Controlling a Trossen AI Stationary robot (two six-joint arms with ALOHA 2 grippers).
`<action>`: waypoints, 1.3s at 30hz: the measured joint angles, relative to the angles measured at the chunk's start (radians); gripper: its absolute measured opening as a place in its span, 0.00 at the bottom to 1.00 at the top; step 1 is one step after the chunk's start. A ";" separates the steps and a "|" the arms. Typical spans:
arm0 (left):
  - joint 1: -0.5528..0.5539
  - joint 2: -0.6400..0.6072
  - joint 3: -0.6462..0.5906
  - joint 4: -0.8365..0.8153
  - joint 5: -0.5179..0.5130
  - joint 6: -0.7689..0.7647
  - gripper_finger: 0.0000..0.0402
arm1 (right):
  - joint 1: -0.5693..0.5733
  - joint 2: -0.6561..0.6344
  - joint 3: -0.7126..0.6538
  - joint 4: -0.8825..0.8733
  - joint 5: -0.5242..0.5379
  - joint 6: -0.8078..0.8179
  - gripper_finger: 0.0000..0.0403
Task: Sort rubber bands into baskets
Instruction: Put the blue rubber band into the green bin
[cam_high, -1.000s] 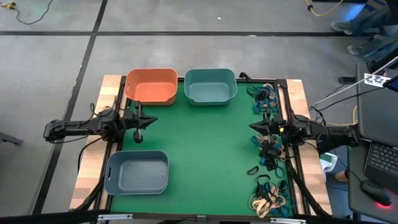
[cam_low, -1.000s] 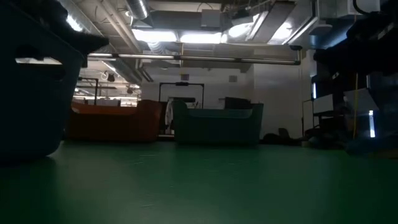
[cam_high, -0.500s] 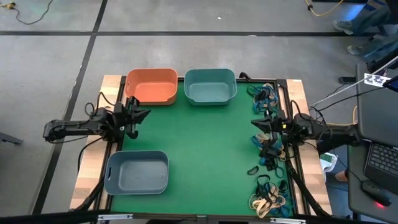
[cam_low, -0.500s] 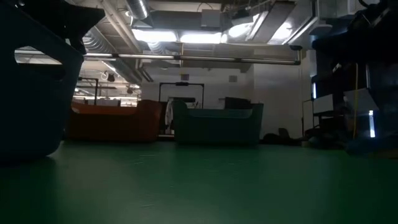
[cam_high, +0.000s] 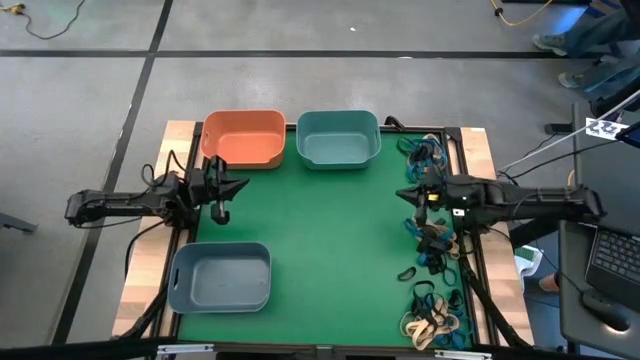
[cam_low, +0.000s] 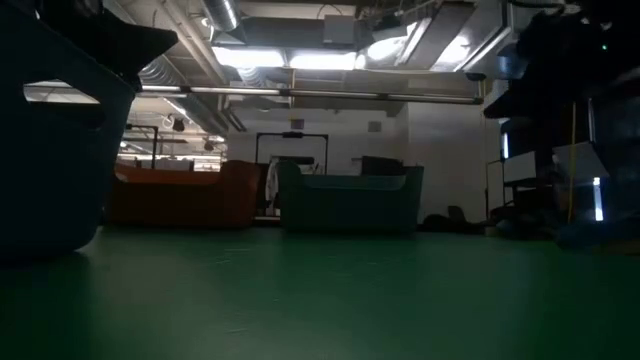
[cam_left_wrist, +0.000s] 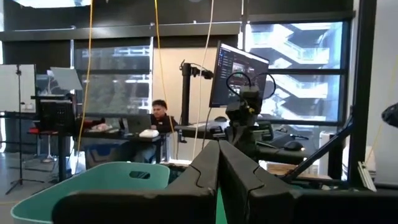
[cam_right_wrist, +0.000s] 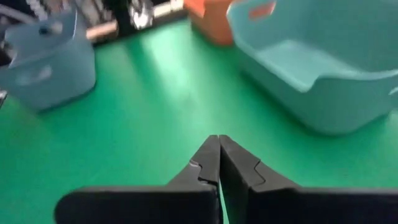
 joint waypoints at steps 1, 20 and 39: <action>0.000 0.000 0.000 0.004 0.000 0.005 0.01 | 0.000 0.025 0.031 -0.045 -0.025 0.020 0.02; 0.000 0.000 0.000 0.035 0.000 0.353 0.01 | 0.000 0.256 0.212 -0.468 -0.195 0.332 0.07; 0.000 0.000 0.000 0.080 0.000 0.290 0.01 | 0.001 0.559 0.212 -0.538 -0.267 0.407 0.47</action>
